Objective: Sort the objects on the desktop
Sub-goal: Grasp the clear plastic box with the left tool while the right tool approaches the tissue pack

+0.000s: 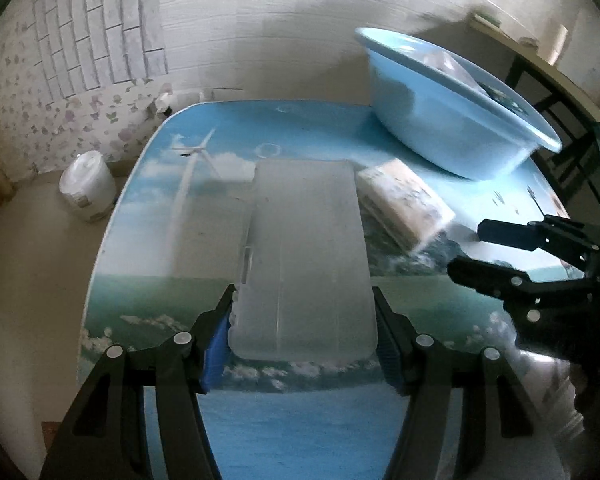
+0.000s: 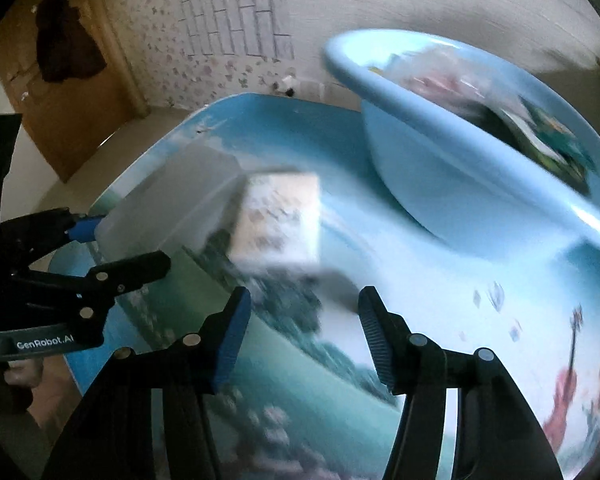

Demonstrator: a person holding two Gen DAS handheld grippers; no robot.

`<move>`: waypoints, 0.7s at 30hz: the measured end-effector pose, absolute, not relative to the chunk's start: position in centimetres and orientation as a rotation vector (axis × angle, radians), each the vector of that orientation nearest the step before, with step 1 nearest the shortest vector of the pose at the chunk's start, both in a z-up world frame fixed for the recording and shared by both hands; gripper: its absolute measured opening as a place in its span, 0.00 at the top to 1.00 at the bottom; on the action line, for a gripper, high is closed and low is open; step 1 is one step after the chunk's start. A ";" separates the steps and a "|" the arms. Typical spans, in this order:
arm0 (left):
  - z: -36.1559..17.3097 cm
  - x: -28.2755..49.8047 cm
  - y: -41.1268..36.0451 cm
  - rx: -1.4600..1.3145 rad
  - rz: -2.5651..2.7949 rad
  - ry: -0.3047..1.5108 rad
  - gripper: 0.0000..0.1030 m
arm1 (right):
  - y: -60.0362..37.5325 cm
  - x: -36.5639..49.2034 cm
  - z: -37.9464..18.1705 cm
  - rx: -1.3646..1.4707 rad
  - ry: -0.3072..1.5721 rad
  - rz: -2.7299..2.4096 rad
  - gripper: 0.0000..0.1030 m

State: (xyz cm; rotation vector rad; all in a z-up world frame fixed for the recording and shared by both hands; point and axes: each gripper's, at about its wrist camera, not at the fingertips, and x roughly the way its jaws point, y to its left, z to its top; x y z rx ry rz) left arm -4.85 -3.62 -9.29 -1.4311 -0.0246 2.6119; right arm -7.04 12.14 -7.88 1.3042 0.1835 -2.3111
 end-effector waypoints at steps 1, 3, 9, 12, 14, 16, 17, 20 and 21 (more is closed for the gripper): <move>-9.3 -4.8 -3.5 -1.430 2.610 -0.020 0.39 | 12.5 -6.9 -7.8 1.303 0.183 -2.312 0.49; -9.3 -4.8 -3.7 -1.432 2.616 -0.030 0.38 | 12.5 -7.2 -7.7 1.300 0.172 -2.316 0.49; -9.3 -5.0 -4.4 -1.446 2.642 -0.038 0.34 | 12.2 -6.5 -7.2 1.271 0.177 -2.314 0.44; -9.3 -5.3 -4.9 -1.455 2.655 -0.045 0.32 | 11.8 -6.7 -7.4 1.274 0.184 -2.306 0.44; -9.3 -5.4 -5.3 -1.457 2.657 -0.051 0.31 | 11.2 -7.1 -7.3 1.279 0.179 -2.297 0.44; -9.2 -5.5 -5.4 -1.440 2.651 -0.045 0.24 | 10.0 -7.5 -7.2 1.271 0.190 -2.285 0.44; -9.1 -5.5 -5.4 -1.425 2.651 -0.039 0.22 | 9.6 -7.6 -7.2 1.260 0.203 -2.279 0.44; -8.9 -6.1 -5.8 -1.396 2.670 -0.013 0.18 | 8.3 -8.5 -7.2 1.250 0.235 -2.289 0.44; -8.9 -6.3 -5.9 -1.398 2.665 -0.021 0.17 | 8.2 -8.9 -7.3 1.258 0.234 -2.290 0.44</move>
